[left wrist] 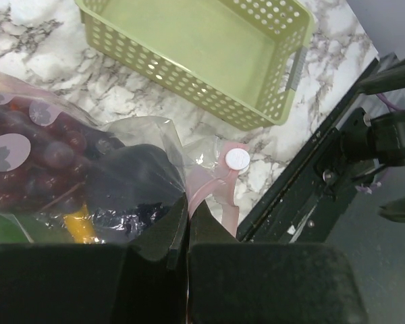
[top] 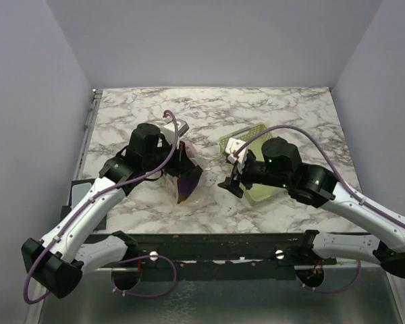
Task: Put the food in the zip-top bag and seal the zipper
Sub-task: Zip the zipper food storage bag at the center of the board.
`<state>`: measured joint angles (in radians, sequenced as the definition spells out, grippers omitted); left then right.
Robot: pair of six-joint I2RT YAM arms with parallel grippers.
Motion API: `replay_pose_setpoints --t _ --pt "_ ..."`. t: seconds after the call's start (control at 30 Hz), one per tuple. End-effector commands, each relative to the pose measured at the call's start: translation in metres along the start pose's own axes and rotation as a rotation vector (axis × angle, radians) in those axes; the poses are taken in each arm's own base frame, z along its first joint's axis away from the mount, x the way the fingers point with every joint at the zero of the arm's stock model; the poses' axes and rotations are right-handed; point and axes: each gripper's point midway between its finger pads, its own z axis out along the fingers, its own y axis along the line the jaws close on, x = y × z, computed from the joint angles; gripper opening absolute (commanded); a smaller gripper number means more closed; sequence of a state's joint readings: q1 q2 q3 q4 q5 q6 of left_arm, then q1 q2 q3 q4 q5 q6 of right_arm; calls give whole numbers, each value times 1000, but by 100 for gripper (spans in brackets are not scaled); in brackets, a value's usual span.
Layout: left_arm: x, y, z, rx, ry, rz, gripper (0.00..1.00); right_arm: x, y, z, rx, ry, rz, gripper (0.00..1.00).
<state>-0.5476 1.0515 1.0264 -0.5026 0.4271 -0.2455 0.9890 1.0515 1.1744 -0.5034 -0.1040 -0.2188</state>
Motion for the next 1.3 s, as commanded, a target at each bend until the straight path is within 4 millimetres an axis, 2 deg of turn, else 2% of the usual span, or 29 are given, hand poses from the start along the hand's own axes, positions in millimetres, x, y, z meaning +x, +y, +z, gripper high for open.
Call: replay_pose_setpoints --t 0.0,0.17,0.5,0.73,0.9,1.1,1.27 --pt "11 -27 -14 109 45 15 0 21 22 6 -162 4 -258 77" --pt "17 -35 -23 123 64 9 0 29 27 15 -203 -47 -412 75" --pt "21 -56 -37 213 77 -17 0 17 38 41 -164 -205 -559 70" --pt "19 -63 -43 241 72 -17 0 13 47 51 -142 -269 -597 58" --pt "19 -66 -43 253 77 -22 0 20 54 57 -162 -275 -583 52" --pt "17 -67 -44 258 75 -23 0 27 54 62 -152 -249 -585 38" --pt "18 -65 -43 244 73 -26 0 27 50 60 -133 -228 -588 15"
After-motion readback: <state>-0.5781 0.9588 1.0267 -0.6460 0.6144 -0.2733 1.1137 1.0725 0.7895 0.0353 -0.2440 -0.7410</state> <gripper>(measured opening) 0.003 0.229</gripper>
